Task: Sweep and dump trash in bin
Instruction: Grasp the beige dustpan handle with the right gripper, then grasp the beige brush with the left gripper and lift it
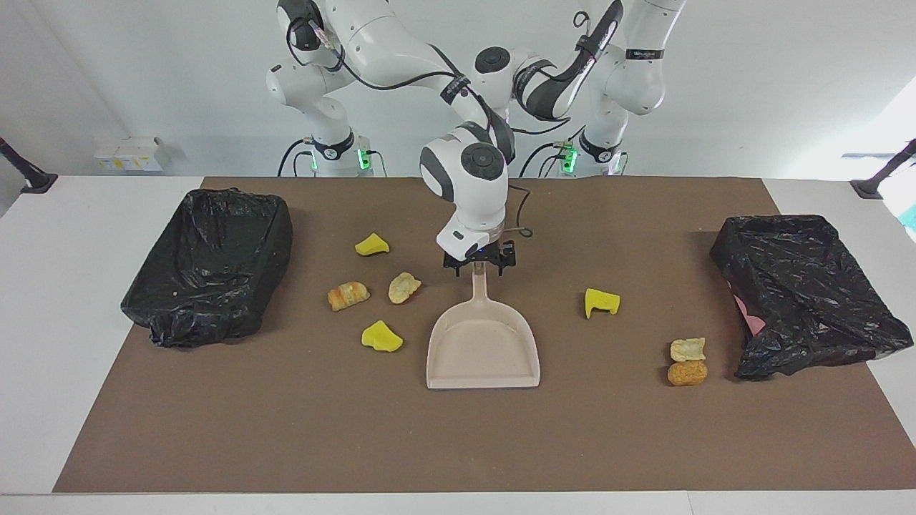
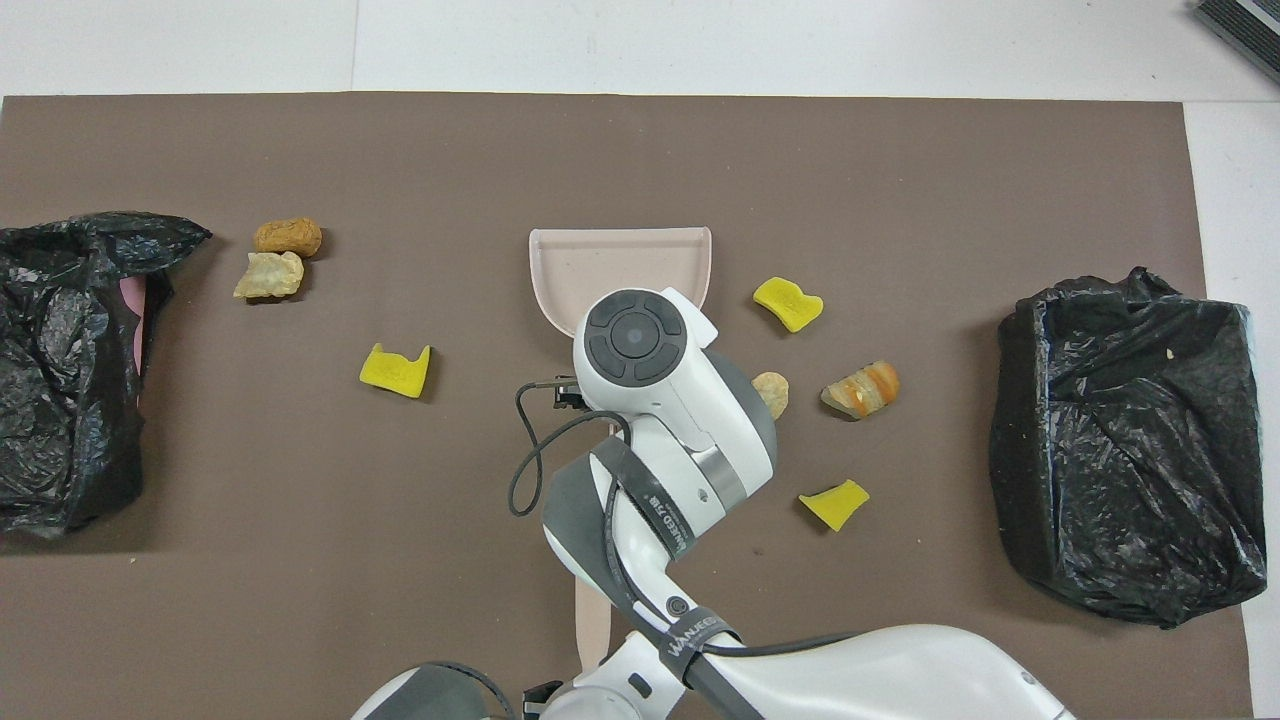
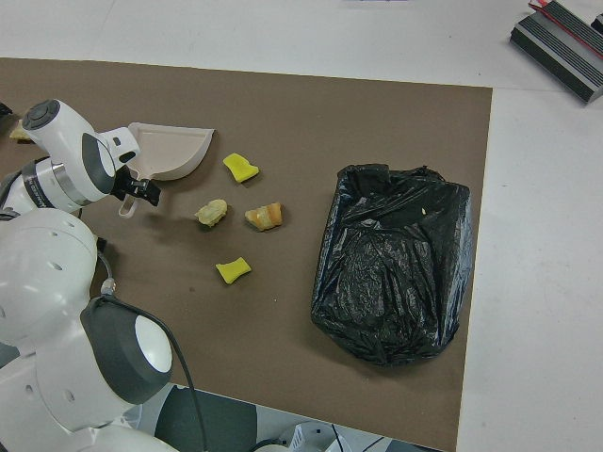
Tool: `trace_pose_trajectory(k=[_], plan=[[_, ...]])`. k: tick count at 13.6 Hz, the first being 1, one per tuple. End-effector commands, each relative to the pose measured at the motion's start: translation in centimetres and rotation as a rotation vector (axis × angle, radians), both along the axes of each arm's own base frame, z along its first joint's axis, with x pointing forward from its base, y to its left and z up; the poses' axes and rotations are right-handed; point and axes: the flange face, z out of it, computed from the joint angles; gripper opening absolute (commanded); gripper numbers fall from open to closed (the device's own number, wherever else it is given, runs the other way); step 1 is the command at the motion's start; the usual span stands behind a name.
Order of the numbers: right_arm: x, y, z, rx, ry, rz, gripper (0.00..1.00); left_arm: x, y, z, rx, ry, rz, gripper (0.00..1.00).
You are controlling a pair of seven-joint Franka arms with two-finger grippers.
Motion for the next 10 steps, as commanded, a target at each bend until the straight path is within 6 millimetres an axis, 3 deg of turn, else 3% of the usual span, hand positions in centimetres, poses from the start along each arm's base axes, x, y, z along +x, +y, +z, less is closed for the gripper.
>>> trace_pose_trajectory(k=[1,2,6,9,10], plan=[[-0.4,-0.7,0.6,0.024,-0.01,-0.01,0.63,3.1,3.0,1.5,0.01,-0.014,0.006,0.0],[-0.2,-0.6,0.7,0.028,-0.015,-0.012,0.54,4.7,4.2,2.0,0.004,-0.018,0.02,0.0],[0.5,-0.3,1.0,0.053,-0.054,-0.016,0.53,12.0,10.7,5.5,-0.015,-0.052,0.076,0.0],[0.8,-0.1,1.5,0.06,-0.068,-0.015,0.4,16.9,14.2,7.0,-0.021,-0.092,0.121,0.0],[0.8,-0.2,1.4,0.056,-0.067,-0.011,0.36,19.7,16.0,7.5,-0.023,-0.113,0.139,0.0]])
